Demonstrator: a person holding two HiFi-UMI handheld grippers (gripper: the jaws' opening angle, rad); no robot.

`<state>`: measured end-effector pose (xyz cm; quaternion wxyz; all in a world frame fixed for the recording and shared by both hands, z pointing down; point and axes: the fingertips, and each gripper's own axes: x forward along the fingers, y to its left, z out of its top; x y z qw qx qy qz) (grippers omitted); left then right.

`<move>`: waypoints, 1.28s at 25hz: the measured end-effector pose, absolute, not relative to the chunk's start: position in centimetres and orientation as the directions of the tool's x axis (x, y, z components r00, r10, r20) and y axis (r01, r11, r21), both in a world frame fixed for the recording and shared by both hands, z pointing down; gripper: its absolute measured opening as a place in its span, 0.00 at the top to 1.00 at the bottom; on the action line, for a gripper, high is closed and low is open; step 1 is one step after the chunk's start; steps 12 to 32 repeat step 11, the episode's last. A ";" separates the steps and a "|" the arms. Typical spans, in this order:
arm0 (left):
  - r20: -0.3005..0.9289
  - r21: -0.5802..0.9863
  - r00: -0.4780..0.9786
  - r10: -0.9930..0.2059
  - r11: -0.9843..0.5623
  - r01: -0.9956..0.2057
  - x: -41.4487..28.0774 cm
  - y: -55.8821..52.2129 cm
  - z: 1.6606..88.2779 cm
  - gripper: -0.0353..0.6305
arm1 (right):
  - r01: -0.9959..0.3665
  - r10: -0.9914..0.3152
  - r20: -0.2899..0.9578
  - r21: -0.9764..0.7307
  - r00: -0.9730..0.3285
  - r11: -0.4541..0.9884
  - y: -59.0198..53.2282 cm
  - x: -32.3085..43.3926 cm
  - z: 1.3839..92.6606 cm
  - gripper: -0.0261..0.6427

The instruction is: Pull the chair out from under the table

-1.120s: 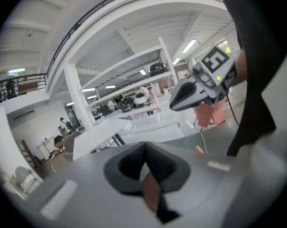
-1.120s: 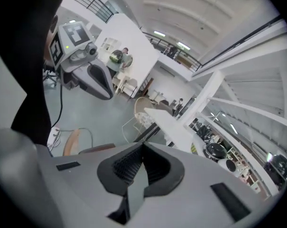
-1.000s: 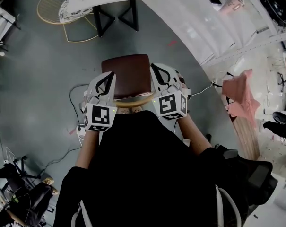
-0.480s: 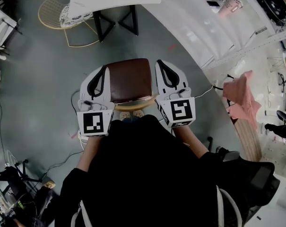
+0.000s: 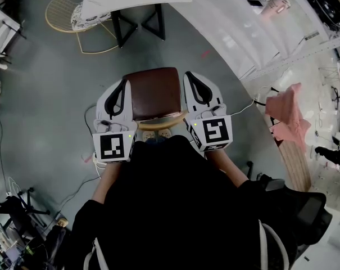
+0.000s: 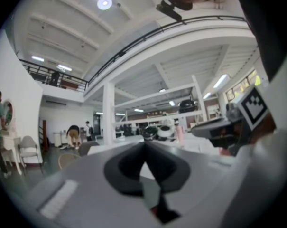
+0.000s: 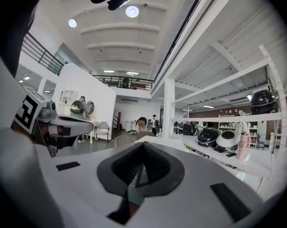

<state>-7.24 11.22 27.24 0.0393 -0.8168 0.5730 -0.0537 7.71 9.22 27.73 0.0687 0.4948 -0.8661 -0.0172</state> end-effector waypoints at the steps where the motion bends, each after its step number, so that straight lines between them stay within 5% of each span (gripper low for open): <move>1: 0.032 -0.117 0.338 -0.941 -0.339 -0.933 -7.1 11.2 27.0 0.94 | -0.855 -0.859 0.104 0.096 -0.501 0.510 9.2 7.7 27.8 0.93; 32: 0.026 -0.102 0.345 -0.938 -0.346 -0.933 -6.8 10.9 27.2 0.94 | -0.857 -0.861 0.120 0.096 -0.495 0.506 9.1 7.7 28.4 0.93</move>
